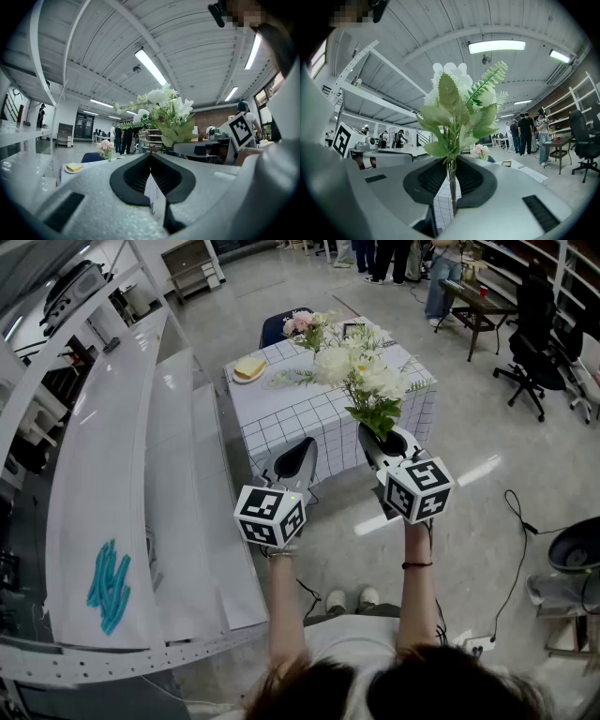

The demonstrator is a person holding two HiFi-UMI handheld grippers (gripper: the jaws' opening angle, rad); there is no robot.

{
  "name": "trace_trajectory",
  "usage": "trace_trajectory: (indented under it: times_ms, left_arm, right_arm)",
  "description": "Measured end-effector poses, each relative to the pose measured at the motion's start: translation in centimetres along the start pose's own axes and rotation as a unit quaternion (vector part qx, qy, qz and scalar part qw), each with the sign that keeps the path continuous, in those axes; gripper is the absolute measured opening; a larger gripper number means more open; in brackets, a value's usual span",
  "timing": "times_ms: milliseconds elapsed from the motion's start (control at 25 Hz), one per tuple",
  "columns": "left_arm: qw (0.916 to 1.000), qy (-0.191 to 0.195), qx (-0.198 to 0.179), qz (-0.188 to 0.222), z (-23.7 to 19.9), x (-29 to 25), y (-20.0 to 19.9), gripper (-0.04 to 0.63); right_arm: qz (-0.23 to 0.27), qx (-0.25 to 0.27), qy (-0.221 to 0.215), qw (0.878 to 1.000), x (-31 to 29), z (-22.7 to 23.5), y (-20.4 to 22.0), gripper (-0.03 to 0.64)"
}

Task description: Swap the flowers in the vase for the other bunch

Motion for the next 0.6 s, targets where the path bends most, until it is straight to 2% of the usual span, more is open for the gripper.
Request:
trace_trajectory:
  times_ms: [600]
  left_arm:
    - [1.0,-0.005,0.008,0.004,0.7,-2.1,0.8,0.012]
  right_arm:
    - [-0.001,-0.016,-0.005,1.0,0.0,2.7,0.4,0.055]
Point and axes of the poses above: the fingertips, and each gripper's own axes: x backward along the fingers, z to its right, y out of its underside, the point moved 2 cm from there along x, backward along the fingers, and after that the axes turned 13 degrees about z, right-handed, at the moved point
